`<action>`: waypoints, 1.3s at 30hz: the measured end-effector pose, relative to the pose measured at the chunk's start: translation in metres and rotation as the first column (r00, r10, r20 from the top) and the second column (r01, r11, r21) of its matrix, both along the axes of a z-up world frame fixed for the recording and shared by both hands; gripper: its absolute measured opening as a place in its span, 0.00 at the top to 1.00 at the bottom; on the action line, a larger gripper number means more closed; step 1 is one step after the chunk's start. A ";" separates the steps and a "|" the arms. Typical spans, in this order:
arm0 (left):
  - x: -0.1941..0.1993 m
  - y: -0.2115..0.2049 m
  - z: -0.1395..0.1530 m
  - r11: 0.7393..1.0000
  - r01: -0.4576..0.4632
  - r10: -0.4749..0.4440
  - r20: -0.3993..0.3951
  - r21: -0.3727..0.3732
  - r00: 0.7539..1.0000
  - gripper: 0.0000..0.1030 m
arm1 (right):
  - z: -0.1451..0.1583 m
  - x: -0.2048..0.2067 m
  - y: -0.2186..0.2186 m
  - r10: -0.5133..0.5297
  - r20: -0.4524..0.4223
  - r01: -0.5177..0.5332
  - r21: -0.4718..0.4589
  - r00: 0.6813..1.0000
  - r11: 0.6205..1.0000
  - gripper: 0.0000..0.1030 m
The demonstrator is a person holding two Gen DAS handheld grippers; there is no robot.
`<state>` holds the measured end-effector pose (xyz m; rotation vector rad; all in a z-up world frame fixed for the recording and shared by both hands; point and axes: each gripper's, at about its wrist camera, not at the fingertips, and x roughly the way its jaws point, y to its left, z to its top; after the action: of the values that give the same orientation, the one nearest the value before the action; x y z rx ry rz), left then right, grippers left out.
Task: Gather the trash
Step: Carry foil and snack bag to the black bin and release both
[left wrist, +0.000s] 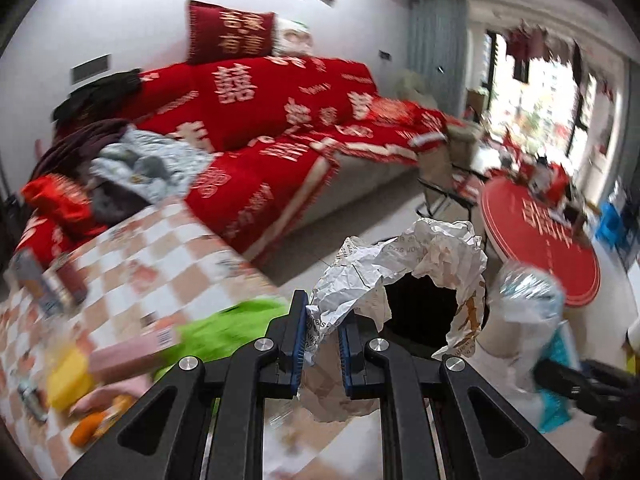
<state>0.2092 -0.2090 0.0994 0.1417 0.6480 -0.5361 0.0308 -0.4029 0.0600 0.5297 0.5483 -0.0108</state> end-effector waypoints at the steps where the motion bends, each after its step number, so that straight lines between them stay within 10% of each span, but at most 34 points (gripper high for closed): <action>1: 0.006 -0.014 -0.004 1.000 0.009 -0.009 -0.007 0.013 1.000 0.00 | 0.002 -0.001 -0.009 -0.017 0.002 0.017 0.002 1.000 1.000 0.66; 14: 0.043 -0.132 -0.063 0.987 0.095 -0.082 -0.104 0.133 0.991 0.00 | -0.016 0.030 -0.083 -0.108 -0.029 0.110 0.062 0.994 0.992 0.66; 27: 0.046 -0.108 -0.058 0.995 0.005 -0.004 -0.016 0.095 1.000 0.00 | -0.043 0.092 -0.093 -0.102 -0.108 0.110 0.070 0.989 0.991 0.63; 39: 0.004 -0.027 -0.028 0.999 -0.043 0.043 0.032 -0.005 0.999 0.00 | -0.037 0.100 -0.069 -0.110 -0.151 0.113 0.011 0.982 0.993 0.24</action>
<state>0.2128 -0.2364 0.0712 0.1315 0.6167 -0.4929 0.1308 -0.4717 0.0232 0.5817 0.6660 -0.1537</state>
